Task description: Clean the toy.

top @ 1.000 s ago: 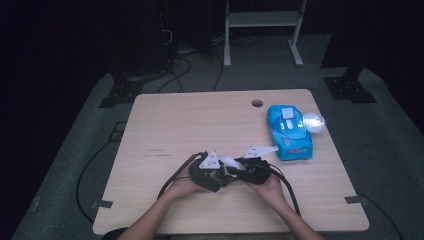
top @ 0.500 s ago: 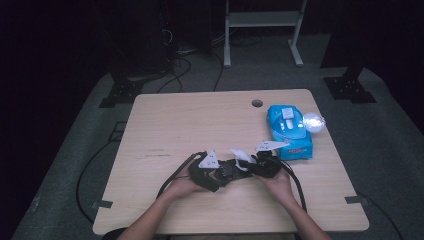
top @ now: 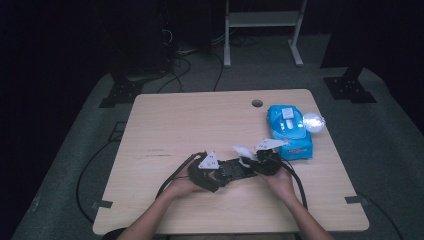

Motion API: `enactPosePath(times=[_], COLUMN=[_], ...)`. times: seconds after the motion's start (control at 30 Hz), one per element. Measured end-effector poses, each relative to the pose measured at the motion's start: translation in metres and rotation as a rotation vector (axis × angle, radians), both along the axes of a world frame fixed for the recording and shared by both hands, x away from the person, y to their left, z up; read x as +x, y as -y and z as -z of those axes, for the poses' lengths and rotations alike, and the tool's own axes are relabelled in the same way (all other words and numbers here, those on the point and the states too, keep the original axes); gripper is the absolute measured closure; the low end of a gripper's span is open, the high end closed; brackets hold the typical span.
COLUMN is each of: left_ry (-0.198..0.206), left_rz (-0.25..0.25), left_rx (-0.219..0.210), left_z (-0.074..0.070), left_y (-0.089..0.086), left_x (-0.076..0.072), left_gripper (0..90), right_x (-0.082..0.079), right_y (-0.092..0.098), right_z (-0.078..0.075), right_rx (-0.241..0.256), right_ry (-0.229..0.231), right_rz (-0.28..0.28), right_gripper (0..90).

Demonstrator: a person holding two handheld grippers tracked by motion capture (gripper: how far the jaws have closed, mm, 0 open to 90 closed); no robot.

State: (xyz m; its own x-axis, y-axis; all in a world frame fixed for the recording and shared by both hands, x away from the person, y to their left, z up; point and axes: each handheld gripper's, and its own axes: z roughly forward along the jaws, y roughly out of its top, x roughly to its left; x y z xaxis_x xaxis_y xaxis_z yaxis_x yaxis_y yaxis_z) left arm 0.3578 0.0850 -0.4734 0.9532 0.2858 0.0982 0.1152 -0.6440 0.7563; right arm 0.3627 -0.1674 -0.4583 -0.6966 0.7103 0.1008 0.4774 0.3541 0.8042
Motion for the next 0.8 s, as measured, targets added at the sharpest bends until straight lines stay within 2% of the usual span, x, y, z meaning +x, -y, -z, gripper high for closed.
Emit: enactPosePath(times=[0.1, 0.23, 0.3, 0.33, 0.43, 0.47, 0.6, 0.67, 0.8], left_ry=[0.003, 0.003, -0.002, -0.007, -0.020, -0.018, -0.013, -0.013, -0.011], left_rz=[0.000, 0.000, -0.002, -0.003, -0.006, -0.005, -0.005, -0.006, -0.004], left_rx=[0.005, 0.007, 0.009, 0.008, -0.004, -0.003, 0.009, 0.003, -0.006], left_z=[0.000, 0.000, 0.000, 0.000, -0.001, -0.001, 0.001, 0.000, -0.001], left_y=[0.000, -0.001, -0.002, -0.003, -0.003, -0.002, -0.002, -0.003, -0.003], left_x=[0.000, 0.000, 0.000, 0.001, 0.002, 0.001, 0.001, 0.001, 0.001], left_gripper=[24.1, 24.1, 24.1, 24.1, 24.0, 24.0, 24.1, 24.1, 24.1], right_x=[0.002, 0.003, 0.002, 0.002, -0.001, -0.004, -0.008, -0.007, 0.004], right_y=[0.014, 0.017, 0.016, 0.012, 0.003, -0.006, -0.018, -0.017, 0.003], right_z=[0.000, 0.000, 0.001, 0.001, 0.001, 0.001, 0.000, -0.001, 0.002], right_rx=[-0.011, -0.016, -0.001, 0.027, 0.033, 0.068, 0.056, 0.040, 0.020], right_ry=[-0.009, -0.011, -0.016, -0.025, -0.024, -0.038, -0.016, -0.006, -0.009], right_rz=[0.037, 0.046, 0.046, 0.024, -0.003, -0.049, -0.087, -0.079, -0.003], right_gripper=[81.1, 81.1, 81.1, 81.0, 81.1, 81.0, 81.0, 81.1, 81.2])
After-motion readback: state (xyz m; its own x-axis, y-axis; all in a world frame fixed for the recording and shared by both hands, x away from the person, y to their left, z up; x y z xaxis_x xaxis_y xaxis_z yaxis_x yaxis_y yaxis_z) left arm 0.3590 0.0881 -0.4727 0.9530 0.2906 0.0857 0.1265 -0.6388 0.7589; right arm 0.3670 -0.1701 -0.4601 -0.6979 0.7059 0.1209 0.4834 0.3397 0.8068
